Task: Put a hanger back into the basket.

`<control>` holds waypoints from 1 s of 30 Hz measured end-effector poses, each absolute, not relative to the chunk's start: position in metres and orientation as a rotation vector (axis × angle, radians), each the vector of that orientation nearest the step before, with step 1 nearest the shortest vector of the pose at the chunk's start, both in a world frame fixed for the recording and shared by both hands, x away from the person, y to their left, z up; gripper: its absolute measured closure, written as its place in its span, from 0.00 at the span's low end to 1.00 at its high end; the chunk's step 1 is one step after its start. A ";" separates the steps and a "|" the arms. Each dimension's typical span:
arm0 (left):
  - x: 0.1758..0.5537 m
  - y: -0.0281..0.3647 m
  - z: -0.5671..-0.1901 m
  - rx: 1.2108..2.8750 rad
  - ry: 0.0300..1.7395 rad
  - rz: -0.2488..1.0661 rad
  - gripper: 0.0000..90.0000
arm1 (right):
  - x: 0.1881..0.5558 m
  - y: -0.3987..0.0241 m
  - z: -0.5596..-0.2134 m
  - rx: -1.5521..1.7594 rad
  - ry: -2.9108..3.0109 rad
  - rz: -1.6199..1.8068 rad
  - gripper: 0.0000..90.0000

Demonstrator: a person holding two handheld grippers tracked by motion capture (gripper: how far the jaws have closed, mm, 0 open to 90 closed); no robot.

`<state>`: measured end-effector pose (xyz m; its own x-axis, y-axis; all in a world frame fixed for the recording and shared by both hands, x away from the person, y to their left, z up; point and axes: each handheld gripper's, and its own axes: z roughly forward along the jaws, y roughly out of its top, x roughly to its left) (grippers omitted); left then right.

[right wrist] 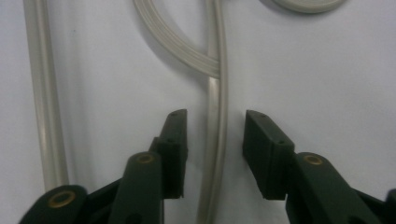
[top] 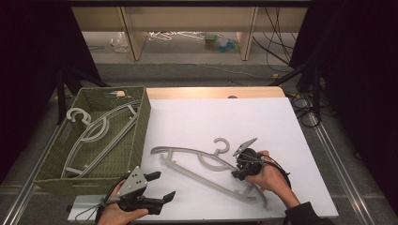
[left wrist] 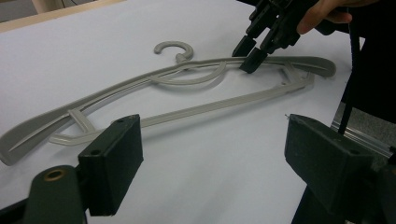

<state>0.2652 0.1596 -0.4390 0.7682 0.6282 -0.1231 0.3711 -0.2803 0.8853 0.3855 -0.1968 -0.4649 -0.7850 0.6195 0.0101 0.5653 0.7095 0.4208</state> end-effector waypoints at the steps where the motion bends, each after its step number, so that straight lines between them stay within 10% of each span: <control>1: 0.265 0.160 -0.439 1.907 0.755 0.305 0.22 | 0.386 -0.197 -0.465 0.980 2.781 0.614 0.70; 30: 0.286 0.142 -0.436 1.946 0.731 0.327 0.26 | 0.393 -0.190 -0.454 0.811 2.837 0.508 0.91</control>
<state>0.2857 0.1417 -0.4360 0.7814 0.6185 -0.0828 0.3513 -0.3264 0.8775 0.3933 -0.1900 -0.4542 -0.8433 0.5354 -0.0473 0.4857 0.7967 0.3596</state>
